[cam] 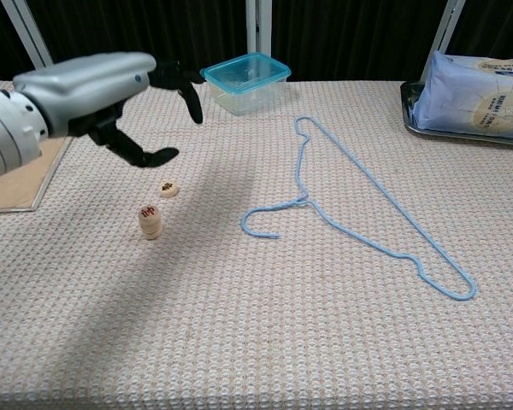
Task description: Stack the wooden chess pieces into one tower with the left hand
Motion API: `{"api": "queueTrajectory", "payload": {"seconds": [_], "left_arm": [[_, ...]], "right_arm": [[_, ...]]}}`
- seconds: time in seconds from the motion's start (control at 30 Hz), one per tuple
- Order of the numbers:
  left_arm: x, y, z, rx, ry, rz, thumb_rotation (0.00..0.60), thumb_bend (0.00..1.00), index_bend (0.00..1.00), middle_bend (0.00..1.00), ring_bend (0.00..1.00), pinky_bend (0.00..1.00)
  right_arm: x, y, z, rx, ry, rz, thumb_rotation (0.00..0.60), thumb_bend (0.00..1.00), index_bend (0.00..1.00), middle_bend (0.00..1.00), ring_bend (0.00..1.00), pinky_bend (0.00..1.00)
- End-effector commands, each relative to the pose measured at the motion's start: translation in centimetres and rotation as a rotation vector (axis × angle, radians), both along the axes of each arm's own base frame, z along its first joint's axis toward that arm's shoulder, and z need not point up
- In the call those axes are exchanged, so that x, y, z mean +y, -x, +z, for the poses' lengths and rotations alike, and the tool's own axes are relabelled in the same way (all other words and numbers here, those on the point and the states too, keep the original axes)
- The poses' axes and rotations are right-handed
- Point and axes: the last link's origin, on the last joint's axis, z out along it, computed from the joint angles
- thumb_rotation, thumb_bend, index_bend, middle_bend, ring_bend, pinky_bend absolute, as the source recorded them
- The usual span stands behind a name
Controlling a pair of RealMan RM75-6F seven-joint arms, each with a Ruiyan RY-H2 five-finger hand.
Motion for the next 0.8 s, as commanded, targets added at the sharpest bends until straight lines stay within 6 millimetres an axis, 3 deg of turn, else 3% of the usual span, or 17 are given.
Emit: {"api": "queueTrajectory", "payload": {"seconds": [0.03,0.3,0.53,0.8], "left_arm": [[0.8,-0.5,0.8,-0.033,-0.15,0.004,0.6,0.32,0.41,0.22,0.04,0.0],[3.3,0.8,-1.4,0.119,-0.163,0.082,0.6,0.16,0.45,0.2,0.01,0.0],[4.8,1.3,-3.6,0.248,-0.1,0.113,0.6,0.14,0.43,0.17,0.0,0.0],[5.0,1.4,-4.2,0.266,-0.015,0.149,0.6,0.13,0.4,0.12,0.0,0.0]], "right_arm": [[0.0,0.0,0.0,-0.002,-0.001,0.0,0.6,0.26,0.0,0.0,0.0,0.0],[0.1,0.0,0.0,-0.003,-0.003,0.004,0.6,0.26,0.0,0.0,0.0,0.0],[0.0,0.1,0.0,-0.004,-0.005,0.001,0.6,0.26,0.0,0.0,0.0,0.0],[-0.1,0.2,0.1,-0.007,-0.003,-0.001,0.6,0.26,0.0,0.0,0.0,0.0]]}}
